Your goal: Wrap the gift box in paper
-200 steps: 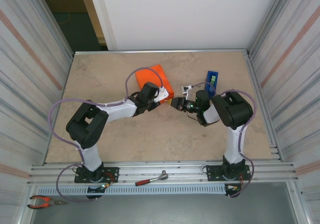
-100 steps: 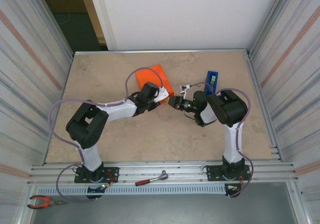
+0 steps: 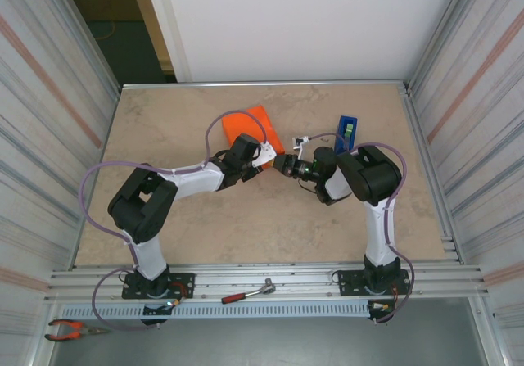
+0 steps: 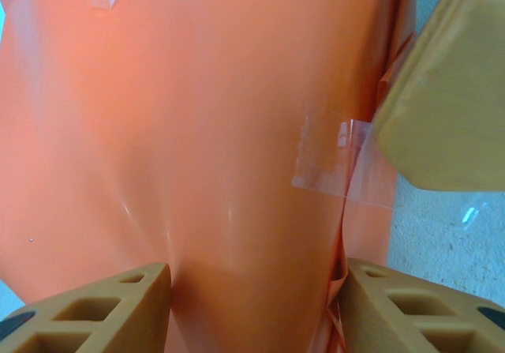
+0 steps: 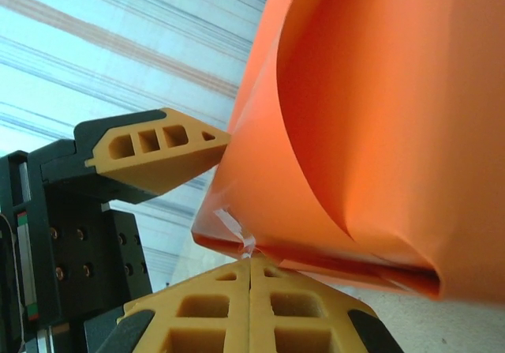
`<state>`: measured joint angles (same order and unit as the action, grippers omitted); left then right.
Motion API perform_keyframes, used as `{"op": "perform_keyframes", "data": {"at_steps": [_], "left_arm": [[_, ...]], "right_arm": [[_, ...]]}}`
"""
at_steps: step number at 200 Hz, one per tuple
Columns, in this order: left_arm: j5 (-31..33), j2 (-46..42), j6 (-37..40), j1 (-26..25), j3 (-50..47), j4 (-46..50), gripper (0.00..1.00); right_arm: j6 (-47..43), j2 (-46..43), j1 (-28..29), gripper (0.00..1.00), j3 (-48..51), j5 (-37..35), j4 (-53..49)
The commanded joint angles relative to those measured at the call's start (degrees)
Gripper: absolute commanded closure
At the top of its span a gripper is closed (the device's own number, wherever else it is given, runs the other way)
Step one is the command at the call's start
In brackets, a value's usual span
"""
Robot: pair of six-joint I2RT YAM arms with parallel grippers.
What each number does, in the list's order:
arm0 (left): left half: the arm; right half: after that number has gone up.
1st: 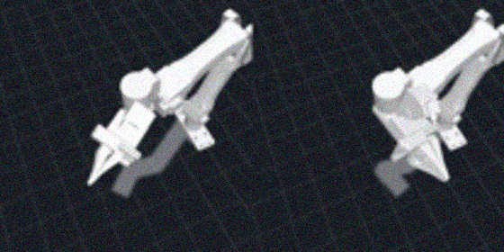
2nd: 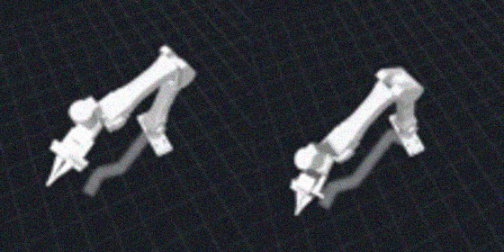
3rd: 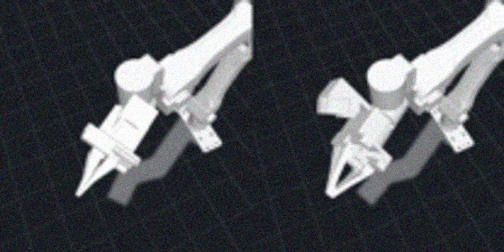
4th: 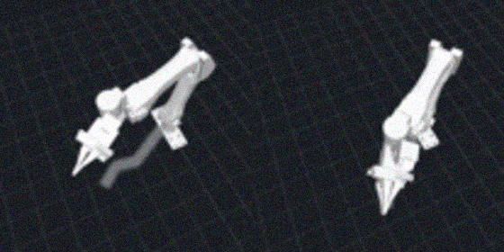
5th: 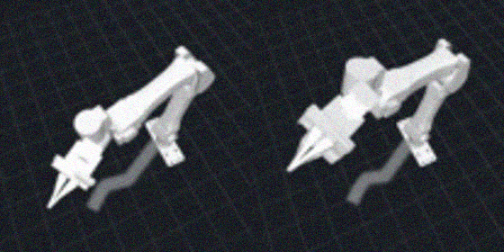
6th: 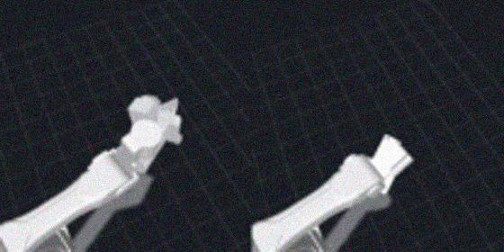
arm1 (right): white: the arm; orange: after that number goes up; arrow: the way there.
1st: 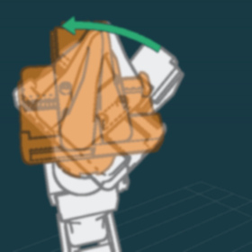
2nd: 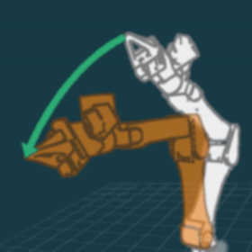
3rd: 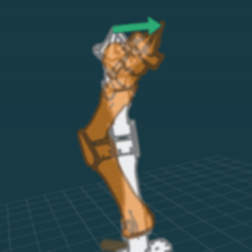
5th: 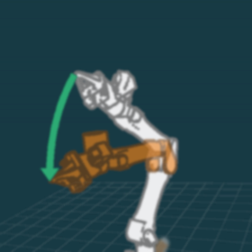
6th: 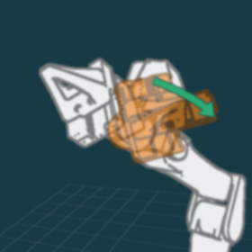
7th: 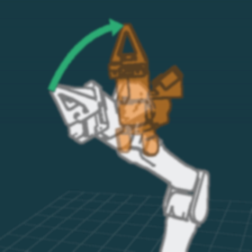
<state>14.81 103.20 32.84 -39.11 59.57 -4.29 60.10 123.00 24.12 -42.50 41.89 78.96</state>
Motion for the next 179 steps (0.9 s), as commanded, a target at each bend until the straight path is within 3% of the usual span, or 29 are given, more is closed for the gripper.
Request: {"op": "perform_keyframes", "data": {"at_steps": [1, 84, 120, 179], "left_arm": [[-0.3, 0.3, -0.3, 1.0, -1.0, 4.7, 0.44], [-0.3, 0.3, -0.1, 1.1, -1.0, 4.7, 0.44], [-0.3, 0.5, -0.1, 1.0, -0.8, 4.8, 0.44], [-0.4, 0.5, -0.1, 1.0, -0.7, 5.1, 0.45]], "right_arm": [[1.5, 1.7, 0.2, 1.00, -1.9, -0.5, 1.8], [2.5, 2.4, 0.2, 1.00, -2.6, 0.0, 1.7], [2.6, 1.4, 0.1, 0.86, -2.1, 0.3, 1.8], [2.6, 1.3, -0.2, 0.80, -1.3, 0.1, 1.7]]}}
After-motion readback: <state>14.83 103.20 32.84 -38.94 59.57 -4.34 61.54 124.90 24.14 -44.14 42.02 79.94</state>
